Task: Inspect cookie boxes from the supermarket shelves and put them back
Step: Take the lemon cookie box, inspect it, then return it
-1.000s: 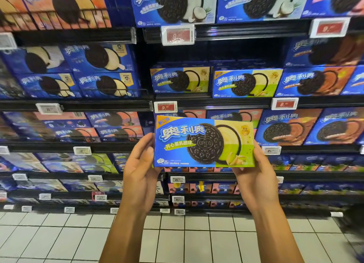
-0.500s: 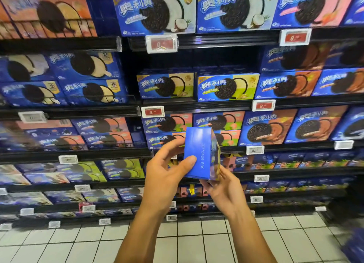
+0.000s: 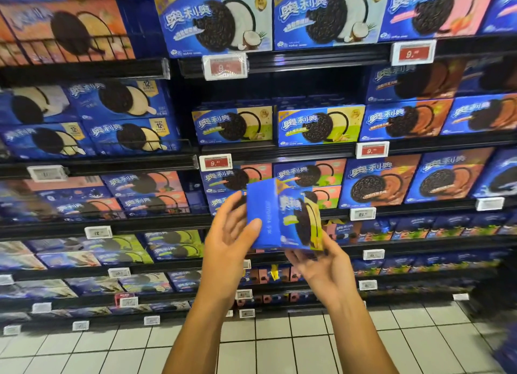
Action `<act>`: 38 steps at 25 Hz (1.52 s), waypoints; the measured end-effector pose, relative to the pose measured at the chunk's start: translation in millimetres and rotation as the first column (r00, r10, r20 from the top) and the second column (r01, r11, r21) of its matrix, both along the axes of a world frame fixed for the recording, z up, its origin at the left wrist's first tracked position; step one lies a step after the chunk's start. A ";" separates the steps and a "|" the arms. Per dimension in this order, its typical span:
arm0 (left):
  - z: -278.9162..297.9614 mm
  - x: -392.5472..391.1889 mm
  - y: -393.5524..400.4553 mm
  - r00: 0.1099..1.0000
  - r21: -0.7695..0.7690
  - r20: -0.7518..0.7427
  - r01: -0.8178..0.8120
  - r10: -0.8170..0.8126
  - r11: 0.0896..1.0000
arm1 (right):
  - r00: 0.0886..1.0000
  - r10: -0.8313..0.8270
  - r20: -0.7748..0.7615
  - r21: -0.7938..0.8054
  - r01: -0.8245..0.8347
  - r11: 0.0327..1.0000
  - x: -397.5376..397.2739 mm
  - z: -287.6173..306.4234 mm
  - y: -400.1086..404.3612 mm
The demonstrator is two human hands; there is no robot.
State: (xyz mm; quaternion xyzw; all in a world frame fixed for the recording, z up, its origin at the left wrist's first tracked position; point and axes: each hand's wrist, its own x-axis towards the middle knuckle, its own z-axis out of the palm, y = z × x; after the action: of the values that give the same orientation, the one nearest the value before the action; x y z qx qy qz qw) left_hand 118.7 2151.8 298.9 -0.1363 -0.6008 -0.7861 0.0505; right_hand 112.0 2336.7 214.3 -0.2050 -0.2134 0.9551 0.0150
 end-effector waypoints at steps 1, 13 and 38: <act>-3.8 -5.3 -4.8 0.998 0.020 0.039 -0.040 0.039 0.999 | 0.999 -0.042 -0.027 -0.025 0.041 0.999 -1.3 2.7 5.3; -22.5 -32.1 -17.2 0.968 0.092 0.230 -0.121 0.097 0.988 | 0.927 -0.123 -0.355 0.157 0.189 0.969 7.0 41.9 25.7; -42.8 -80.3 2.8 0.864 0.320 0.485 -0.034 -0.133 0.947 | 0.775 0.300 -0.557 0.752 0.316 0.579 24.5 90.1 -35.6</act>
State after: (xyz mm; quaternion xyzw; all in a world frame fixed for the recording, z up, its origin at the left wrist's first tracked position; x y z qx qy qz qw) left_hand 38.4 2154.6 256.2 0.0664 -0.4551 -0.8816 -0.1063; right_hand 136.5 2301.1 304.4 0.1576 -0.6076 0.7567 0.1826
